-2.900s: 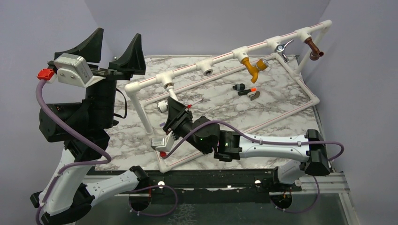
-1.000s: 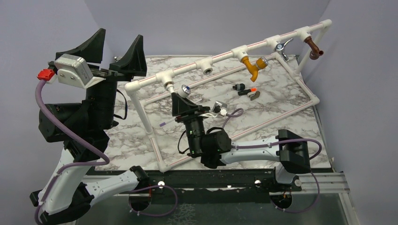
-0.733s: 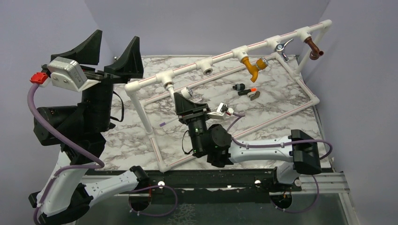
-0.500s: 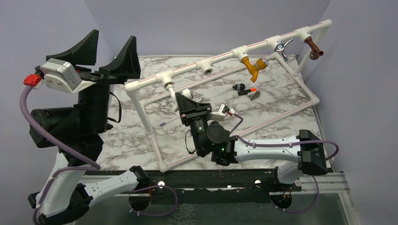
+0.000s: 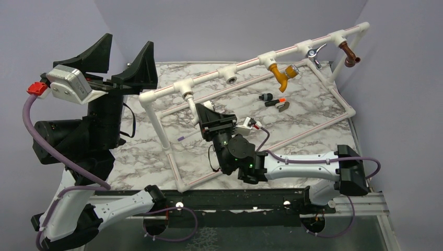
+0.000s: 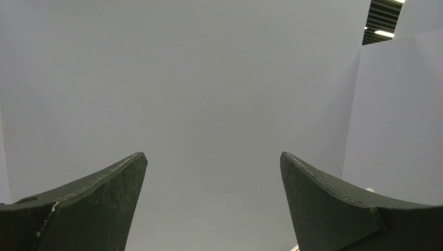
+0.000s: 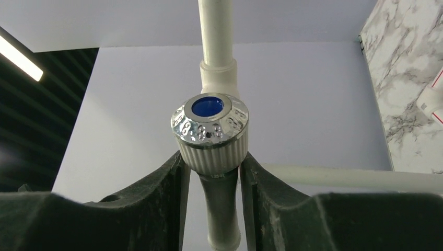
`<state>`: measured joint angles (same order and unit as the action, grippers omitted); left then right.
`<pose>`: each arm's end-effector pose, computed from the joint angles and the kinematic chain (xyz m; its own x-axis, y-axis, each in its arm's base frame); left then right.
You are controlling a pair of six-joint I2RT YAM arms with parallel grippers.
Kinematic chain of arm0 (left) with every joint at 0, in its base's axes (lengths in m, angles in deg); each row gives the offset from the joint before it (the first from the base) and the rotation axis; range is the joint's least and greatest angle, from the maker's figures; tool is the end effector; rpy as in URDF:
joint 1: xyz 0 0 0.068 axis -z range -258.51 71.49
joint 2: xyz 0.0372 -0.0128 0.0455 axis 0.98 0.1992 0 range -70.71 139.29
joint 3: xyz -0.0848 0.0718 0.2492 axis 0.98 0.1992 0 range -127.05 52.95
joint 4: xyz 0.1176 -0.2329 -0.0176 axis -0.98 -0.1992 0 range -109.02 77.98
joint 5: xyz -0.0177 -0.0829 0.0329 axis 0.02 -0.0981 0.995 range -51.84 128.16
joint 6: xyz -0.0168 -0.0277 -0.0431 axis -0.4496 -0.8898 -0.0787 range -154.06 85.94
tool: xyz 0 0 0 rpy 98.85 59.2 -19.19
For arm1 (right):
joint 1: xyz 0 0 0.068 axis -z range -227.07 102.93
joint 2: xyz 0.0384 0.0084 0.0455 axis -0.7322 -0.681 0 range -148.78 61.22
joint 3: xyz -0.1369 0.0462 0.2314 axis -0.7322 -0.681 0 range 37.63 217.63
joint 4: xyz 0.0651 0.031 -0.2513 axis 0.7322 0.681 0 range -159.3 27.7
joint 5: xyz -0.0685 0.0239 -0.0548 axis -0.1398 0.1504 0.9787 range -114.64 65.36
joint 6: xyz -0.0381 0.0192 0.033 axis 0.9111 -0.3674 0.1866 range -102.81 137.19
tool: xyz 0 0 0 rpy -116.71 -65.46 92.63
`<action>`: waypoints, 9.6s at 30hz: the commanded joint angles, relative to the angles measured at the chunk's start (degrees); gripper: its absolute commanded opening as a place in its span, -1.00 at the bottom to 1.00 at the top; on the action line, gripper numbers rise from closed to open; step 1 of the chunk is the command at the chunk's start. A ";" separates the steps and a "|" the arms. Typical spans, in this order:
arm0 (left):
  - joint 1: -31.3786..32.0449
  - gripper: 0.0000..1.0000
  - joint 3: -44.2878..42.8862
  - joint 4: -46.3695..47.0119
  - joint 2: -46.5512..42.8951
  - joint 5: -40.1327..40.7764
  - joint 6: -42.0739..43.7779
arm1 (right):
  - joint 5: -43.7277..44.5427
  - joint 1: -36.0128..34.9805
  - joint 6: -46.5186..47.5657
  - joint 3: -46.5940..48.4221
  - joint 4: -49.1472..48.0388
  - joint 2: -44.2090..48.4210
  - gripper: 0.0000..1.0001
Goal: Install the water faucets
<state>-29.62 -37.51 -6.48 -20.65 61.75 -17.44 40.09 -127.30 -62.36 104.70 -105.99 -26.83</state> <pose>0.0583 -0.0450 0.5971 0.5978 -0.2865 -0.7487 0.3512 0.9332 -0.0767 0.0907 0.3367 0.3698 -0.2599 0.9634 0.0661 -0.0947 -0.0936 0.9911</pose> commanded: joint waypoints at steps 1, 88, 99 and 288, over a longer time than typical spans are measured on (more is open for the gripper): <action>0.40 0.98 -1.47 -0.36 0.41 0.42 0.08 | -0.24 0.33 1.14 -1.14 -0.28 1.42 0.02; 3.11 0.98 -2.61 -1.44 2.10 1.97 1.28 | -37.57 0.25 175.67 1.13 11.55 5.55 0.58; 3.73 0.98 -2.73 -1.64 2.15 2.20 1.18 | -35.83 0.89 171.16 3.39 13.44 3.23 0.29; 14.02 0.98 -4.25 -1.94 3.66 9.70 6.84 | -37.84 1.30 190.27 -2.09 19.11 6.80 0.20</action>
<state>-16.12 -40.46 -8.70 -17.41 69.97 -11.73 -1.16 -125.73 125.24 102.80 -82.97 -19.05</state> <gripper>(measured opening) 0.990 0.623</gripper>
